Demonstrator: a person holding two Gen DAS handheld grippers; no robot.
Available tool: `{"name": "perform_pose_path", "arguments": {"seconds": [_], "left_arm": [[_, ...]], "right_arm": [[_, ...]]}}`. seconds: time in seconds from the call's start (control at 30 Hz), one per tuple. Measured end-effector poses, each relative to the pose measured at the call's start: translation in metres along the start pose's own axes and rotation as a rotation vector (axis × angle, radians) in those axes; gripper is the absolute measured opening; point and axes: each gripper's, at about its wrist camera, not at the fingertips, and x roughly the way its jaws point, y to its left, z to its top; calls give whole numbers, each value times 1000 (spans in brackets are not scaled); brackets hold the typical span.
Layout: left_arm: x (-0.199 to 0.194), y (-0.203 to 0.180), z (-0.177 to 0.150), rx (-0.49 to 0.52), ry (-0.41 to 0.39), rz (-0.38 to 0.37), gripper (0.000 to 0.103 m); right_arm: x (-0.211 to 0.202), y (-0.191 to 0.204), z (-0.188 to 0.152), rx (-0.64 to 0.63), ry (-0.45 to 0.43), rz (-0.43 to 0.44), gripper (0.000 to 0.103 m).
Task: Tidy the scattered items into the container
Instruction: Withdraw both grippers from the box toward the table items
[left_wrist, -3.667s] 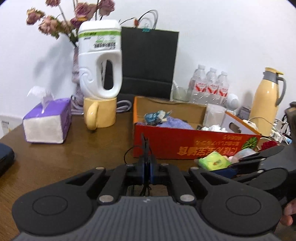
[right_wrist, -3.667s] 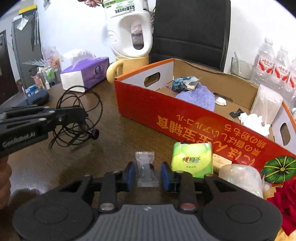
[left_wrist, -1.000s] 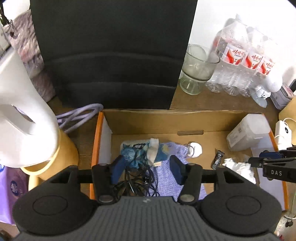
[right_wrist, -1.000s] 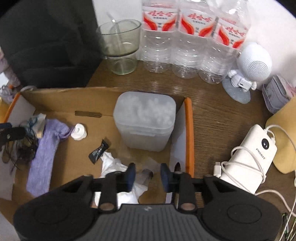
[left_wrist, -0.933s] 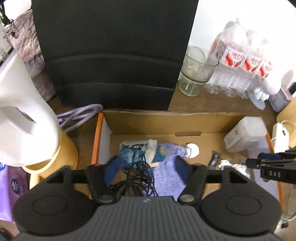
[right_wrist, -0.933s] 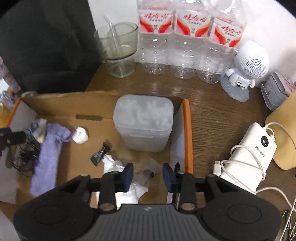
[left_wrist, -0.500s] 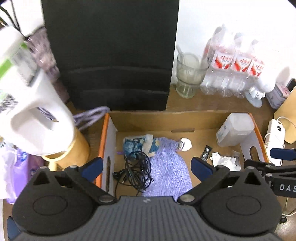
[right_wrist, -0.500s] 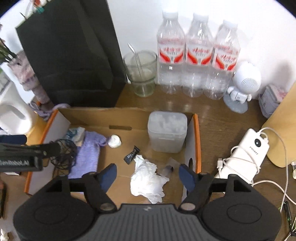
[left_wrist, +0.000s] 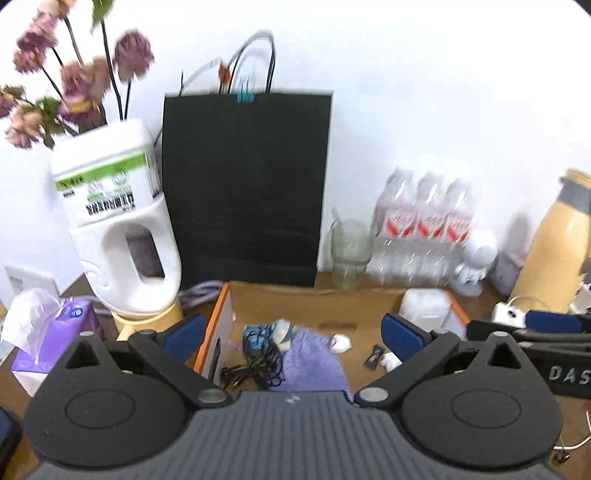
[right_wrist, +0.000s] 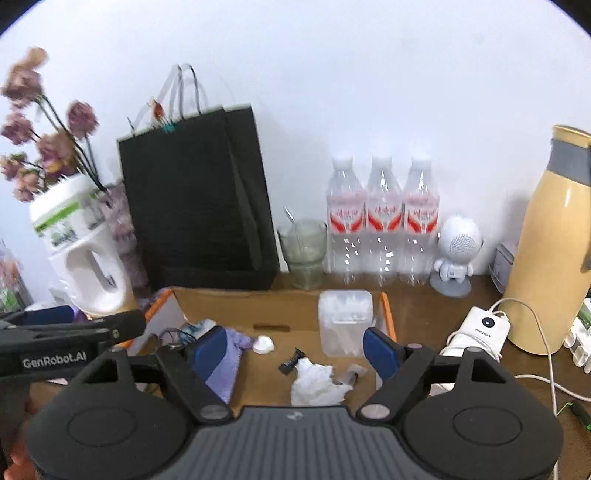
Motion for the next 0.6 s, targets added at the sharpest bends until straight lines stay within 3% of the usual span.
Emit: {"name": "perform_pose_path", "arguments": {"seconds": [0.1, 0.2, 0.47, 0.6], "left_arm": [[-20, -3, -13, 18, -99, 20, 103], [-35, -3, -27, 19, -150, 26, 103], [-56, 3, -64, 48, -181, 9, 103], [-92, 11, -95, 29, -200, -1, 103]], "right_arm": [[-15, 1, -14, 16, -62, 36, 81], [-28, 4, -26, -1, -111, 39, 82], [-46, 13, -67, -43, -131, -21, 85], [-74, 19, -104, -51, -121, -7, 85]]}}
